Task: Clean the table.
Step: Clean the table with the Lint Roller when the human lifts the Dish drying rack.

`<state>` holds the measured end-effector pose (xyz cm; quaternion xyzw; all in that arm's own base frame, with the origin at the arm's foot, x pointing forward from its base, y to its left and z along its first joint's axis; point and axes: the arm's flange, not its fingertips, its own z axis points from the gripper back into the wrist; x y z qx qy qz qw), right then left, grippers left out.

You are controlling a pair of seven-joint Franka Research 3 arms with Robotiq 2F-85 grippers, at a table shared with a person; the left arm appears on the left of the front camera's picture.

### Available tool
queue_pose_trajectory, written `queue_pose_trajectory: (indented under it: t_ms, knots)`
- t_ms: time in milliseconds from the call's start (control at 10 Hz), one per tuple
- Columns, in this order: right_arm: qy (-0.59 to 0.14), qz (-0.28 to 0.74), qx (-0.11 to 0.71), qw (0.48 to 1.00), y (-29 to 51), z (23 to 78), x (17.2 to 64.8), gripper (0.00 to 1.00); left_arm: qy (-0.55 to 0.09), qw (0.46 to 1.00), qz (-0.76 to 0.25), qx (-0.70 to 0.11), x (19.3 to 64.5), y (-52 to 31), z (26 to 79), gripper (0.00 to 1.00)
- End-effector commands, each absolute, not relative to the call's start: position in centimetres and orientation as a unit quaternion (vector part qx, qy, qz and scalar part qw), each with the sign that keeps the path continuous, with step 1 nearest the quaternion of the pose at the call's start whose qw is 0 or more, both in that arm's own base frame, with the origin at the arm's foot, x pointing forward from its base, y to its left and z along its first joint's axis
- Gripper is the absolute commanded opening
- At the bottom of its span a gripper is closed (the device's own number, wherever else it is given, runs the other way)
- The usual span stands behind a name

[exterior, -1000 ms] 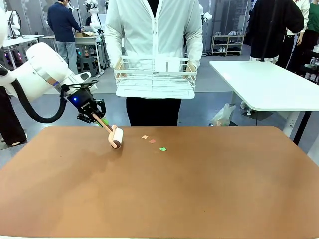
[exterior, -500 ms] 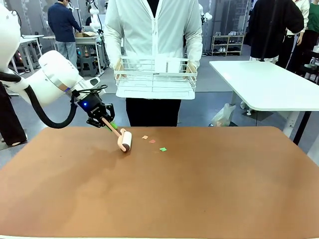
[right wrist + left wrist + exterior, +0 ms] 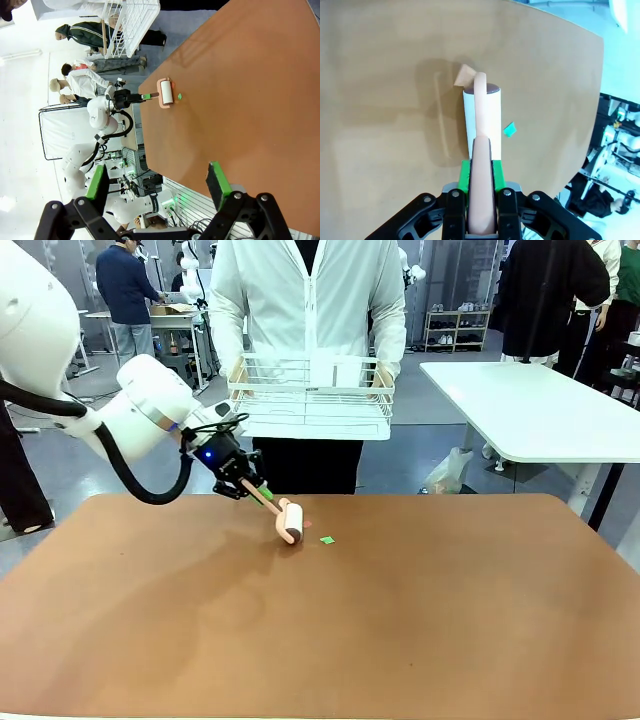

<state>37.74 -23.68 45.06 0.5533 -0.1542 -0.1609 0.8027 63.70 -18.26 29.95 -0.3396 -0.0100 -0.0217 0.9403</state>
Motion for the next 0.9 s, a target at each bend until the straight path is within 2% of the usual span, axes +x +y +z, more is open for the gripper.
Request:
queue_pose_trajectory:
  t_ms: [0, 400, 800]
  knots:
    - [-0.155, -0.160, 0.558, 0.799, -23.6, 45.3, 37.7, 1.00, 0.032, 0.943, -0.045, -0.329, 63.3, -21.1, 25.6, 0.21]
    - [-0.155, -0.160, 0.558, 0.799, -23.6, 45.3, 37.7, 1.00, 0.082, 0.941, -0.050, -0.324, 63.2, -26.0, 22.7, 0.21]
    - [-0.155, -0.160, 0.558, 0.799, -23.6, 45.3, 37.7, 1.00, 0.068, 0.936, -0.025, -0.344, 63.7, -28.6, 23.4, 0.21]
